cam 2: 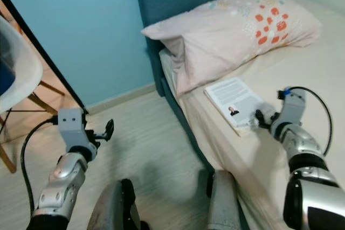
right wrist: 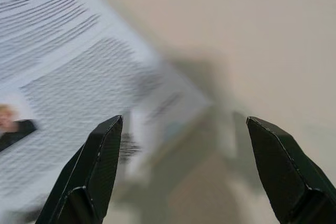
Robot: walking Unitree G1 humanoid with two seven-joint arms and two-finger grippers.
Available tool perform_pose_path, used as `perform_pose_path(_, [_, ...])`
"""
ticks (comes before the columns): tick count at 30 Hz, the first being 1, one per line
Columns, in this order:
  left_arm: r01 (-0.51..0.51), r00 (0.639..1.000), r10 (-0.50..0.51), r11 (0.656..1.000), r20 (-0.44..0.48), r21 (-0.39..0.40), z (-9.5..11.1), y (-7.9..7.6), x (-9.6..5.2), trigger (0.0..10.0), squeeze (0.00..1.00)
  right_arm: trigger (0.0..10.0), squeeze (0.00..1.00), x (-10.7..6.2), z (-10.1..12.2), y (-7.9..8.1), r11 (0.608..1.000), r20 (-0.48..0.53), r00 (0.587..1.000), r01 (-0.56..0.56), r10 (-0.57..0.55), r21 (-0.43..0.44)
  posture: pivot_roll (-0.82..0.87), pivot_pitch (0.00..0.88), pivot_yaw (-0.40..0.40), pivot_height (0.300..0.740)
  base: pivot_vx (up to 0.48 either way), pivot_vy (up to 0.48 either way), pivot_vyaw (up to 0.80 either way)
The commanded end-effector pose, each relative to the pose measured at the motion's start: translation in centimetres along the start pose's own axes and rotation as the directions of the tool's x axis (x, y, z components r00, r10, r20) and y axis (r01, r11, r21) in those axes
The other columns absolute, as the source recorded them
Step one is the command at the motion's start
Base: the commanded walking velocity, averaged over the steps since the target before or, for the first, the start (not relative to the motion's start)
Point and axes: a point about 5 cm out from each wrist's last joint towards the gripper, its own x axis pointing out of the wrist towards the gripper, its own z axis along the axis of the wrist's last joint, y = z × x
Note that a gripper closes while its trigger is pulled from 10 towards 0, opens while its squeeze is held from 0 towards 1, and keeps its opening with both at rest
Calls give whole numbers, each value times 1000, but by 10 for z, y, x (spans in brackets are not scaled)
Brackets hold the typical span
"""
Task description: Clean up the room
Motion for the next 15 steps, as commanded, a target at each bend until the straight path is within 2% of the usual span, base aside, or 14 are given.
perform_pose_path(1, [-15,1000,15,1000,-20,-22,-6,-1,3,10000,0,10000,1000,-4,-3,-13,997,2,998,55,-55,50,-46,97,-5,535,0,0,0])
perform_pose_path(5, [-22,999,21,999,-24,-44,-6,-3,8,10000,0,10000,1000,-4,1,-14,997,36,998,55,-57,62,-53,73,-12,535,0,0,0])
perform_pose_path(6, [-37,999,35,997,-33,-65,-6,-3,14,10000,0,10000,267,-4,5,-10,996,76,996,30,-37,82,-62,44,-21,535,0,0,0])
perform_pose_path(7, [-37,999,35,997,-33,-65,-6,-3,14,10000,0,10000,267,-4,5,-10,996,76,996,30,-37,82,-62,44,-21,535,0,0,0])
perform_pose_path(8, [-58,998,55,994,-40,-87,-6,-2,19,10000,0,10000,0,-3,9,-1,993,135,991,-27,12,114,-64,24,-26,535,0,0,0])
perform_pose_path(9, [-58,998,55,994,-40,-87,-6,-2,19,10000,0,10000,0,-3,9,-1,993,135,991,-27,12,114,-64,24,-26,535,0,0,0])
perform_pose_path(10, [-79,996,75,992,-48,-101,-6,0,24,10000,0,10000,0,-2,8,10,986,165,984,-86,62,143,-63,1,-29,540,0,0,0])
perform_pose_path(11, [-79,996,75,992,-48,-101,-6,0,24,10000,0,10000,0,-2,8,10,986,165,984,-86,62,143,-63,1,-29,540,0,0,0])
perform_pose_path(13, [-108,993,101,988,-67,-112,-5,2,31,10000,0,10000,0,1,5,35,964,217,964,-195,155,181,-54,0,-27,550,0,0,0])
perform_pose_path(14, [-108,993,101,988,-67,-112,-5,2,31,10000,0,10000,0,1,5,35,964,217,964,-195,155,181,-54,0,-27,550,0,0,0])
perform_pose_path(15, [-111,990,101,988,-94,-110,-7,3,33,10000,0,10000,0,2,4,47,951,235,952,-243,196,191,-49,0,-27,555,-409,0,0])
